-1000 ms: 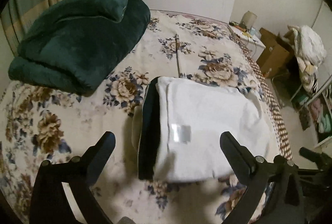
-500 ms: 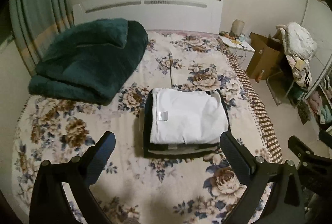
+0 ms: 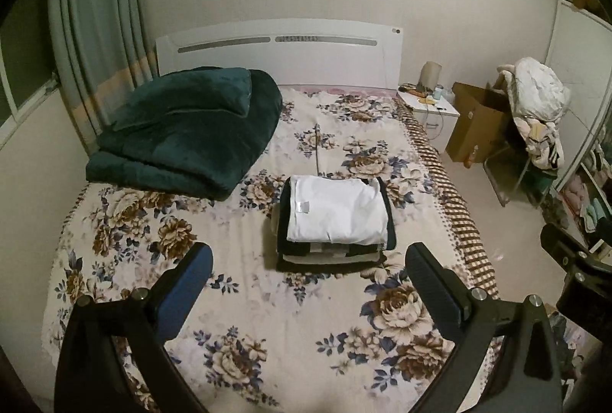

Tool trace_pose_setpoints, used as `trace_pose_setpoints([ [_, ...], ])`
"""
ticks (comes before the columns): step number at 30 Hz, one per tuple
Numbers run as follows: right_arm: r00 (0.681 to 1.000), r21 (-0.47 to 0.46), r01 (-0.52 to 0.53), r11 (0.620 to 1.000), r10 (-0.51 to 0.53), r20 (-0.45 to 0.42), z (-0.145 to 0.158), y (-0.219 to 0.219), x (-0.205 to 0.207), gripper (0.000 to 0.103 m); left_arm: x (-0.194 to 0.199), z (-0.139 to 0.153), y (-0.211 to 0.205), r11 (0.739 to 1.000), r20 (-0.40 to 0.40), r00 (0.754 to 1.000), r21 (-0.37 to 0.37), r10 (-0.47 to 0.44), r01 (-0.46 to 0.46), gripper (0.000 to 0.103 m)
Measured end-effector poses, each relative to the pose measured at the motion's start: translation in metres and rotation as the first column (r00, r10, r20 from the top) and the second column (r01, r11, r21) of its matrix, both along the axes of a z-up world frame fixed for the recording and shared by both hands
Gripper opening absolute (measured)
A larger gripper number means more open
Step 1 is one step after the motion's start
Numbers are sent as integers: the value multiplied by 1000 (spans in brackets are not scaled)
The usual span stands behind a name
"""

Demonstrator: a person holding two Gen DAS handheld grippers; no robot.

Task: Fold small clothes

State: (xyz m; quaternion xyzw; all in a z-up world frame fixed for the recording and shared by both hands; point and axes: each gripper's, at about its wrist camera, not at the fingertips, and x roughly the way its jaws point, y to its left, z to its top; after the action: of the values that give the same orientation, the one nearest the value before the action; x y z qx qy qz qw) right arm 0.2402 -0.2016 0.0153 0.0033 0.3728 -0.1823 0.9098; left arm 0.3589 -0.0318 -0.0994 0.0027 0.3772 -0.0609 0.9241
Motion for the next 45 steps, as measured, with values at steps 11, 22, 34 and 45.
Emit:
trace_pose_setpoints([
  [11, 998, 9, -31, 999, 30, 64, 58, 19, -68, 103, -50, 38, 8, 1000, 50, 999, -10, 11, -10, 103],
  [22, 995, 11, -55, 998, 54, 90, 86, 27, -99, 103, -75, 54, 10, 1000, 66, 998, -13, 17, -16, 103],
  [34, 992, 14, -103, 995, 101, 76, 89, 25, -90, 103, -83, 60, 13, 999, 80, 996, -18, 42, -41, 103],
  [45, 989, 2, -119, 993, 119, 91, 94, 25, -93, 103, -87, 63, 13, 999, 82, 996, -21, 40, -38, 103],
])
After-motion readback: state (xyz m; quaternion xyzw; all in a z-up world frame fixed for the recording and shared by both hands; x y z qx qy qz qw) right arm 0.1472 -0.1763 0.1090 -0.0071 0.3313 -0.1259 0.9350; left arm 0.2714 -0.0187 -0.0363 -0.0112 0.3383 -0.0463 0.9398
